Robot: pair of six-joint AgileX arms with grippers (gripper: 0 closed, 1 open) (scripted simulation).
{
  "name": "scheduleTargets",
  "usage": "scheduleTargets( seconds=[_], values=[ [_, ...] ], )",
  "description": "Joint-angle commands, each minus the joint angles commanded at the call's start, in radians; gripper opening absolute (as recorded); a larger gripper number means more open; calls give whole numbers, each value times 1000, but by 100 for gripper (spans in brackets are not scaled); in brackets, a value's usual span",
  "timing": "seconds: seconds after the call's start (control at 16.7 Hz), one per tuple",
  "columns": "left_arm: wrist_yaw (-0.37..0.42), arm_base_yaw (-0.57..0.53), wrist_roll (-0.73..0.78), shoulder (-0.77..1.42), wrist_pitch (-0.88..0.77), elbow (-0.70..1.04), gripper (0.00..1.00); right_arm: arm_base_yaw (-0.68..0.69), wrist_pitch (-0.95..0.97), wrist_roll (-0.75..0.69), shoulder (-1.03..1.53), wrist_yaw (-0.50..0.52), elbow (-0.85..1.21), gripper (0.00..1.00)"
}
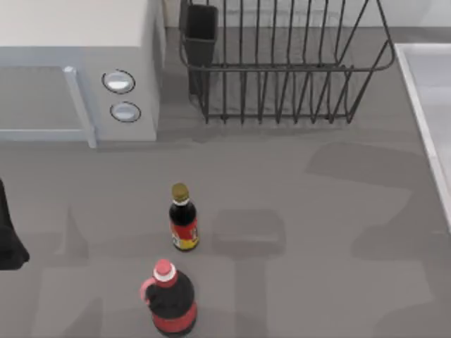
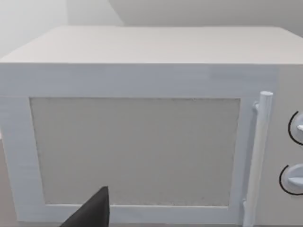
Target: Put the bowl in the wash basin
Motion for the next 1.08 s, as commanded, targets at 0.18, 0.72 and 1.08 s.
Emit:
scheduleTargets(
  seconds=[0.18, 0.72, 1.08],
  values=[
    [0, 0, 0, 0, 0, 0, 100, -8, 133, -1, 127, 1, -14, 0],
    [0, 0, 0, 0, 0, 0, 100, -5, 739, -5, 632, 6, -95, 0],
    [0, 0, 0, 0, 0, 0, 100, -3, 793, -5, 683, 8, -106, 0]
  ],
)
